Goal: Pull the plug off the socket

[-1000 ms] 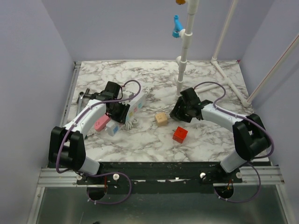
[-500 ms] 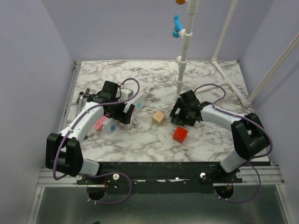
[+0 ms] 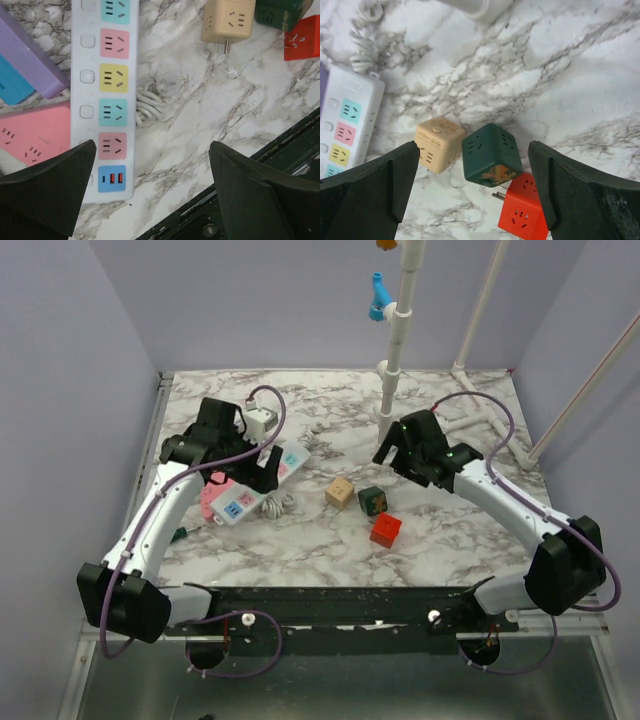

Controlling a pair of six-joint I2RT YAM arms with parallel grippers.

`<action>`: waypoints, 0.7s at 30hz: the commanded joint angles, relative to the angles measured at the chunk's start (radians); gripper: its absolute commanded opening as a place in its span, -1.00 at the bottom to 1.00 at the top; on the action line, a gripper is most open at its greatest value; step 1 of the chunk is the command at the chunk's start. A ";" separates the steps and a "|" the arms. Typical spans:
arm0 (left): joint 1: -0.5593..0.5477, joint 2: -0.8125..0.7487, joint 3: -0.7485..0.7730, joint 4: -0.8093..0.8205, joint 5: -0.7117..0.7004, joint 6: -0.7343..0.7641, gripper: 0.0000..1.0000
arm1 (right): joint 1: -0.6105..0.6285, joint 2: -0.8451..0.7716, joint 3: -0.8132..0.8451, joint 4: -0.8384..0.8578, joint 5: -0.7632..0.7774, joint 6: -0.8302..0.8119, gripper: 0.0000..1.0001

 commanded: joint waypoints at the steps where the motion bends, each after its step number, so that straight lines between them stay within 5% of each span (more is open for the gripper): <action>1: 0.098 -0.021 0.091 -0.082 0.143 0.014 0.97 | -0.007 -0.033 0.090 -0.098 0.171 -0.071 1.00; 11: 0.321 0.043 0.226 -0.098 0.174 0.022 0.97 | -0.079 -0.096 0.150 0.006 0.361 -0.234 1.00; 21: 0.345 0.029 0.170 -0.019 0.249 -0.084 0.98 | -0.185 -0.108 -0.025 0.365 0.434 -0.424 1.00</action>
